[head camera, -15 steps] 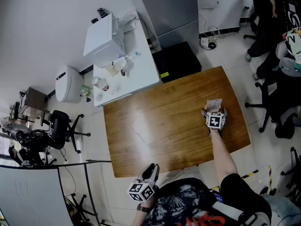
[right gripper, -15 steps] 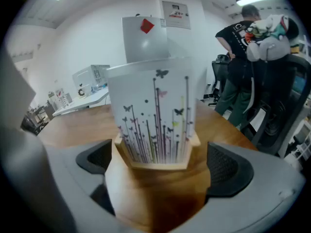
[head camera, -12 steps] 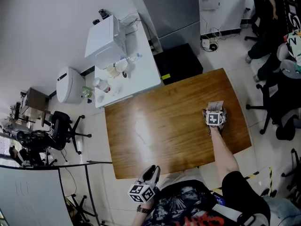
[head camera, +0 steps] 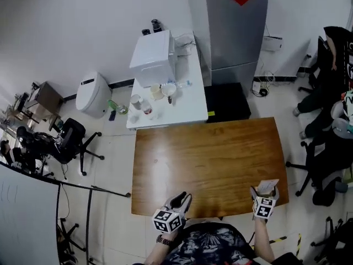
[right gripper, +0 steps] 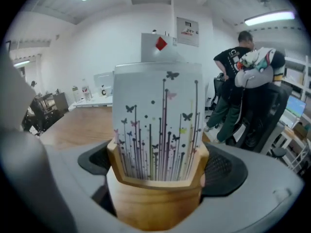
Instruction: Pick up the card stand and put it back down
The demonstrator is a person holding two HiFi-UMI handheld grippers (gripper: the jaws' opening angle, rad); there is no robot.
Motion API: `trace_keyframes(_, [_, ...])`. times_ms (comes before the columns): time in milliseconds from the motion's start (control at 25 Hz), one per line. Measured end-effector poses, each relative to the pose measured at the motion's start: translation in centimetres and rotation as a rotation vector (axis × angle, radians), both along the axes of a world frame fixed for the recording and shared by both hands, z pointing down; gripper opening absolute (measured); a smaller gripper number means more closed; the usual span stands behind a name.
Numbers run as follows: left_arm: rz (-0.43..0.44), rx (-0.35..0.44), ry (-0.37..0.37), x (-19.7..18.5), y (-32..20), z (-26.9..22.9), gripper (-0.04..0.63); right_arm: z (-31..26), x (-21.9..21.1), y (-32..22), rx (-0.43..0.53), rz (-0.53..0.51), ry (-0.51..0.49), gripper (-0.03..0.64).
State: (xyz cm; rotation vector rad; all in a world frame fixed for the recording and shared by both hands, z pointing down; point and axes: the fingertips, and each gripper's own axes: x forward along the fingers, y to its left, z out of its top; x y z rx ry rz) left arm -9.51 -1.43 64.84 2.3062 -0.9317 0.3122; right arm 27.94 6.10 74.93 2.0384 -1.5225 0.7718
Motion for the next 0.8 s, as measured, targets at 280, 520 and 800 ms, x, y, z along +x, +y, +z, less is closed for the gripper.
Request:
trace_keyframes(280, [0.074, 0.009, 0.083, 2.1, -2.4, -2.7, 0.097, -15.0, -2.8, 4.7, 0.18, 0.002, 0.088, 0.549])
trace_keyframes(520, [0.132, 0.036, 0.149, 3.6, -3.1, -4.8, 0.098, -22.6, -3.8, 1.6, 0.317, -0.018, 0.145, 0.549])
trace_keyframes(800, [0.093, 0.073, 0.132, 3.3, -3.5, -5.2, 0.098, -24.1, -5.0, -1.3, 0.374, -0.04, 0.118, 0.549])
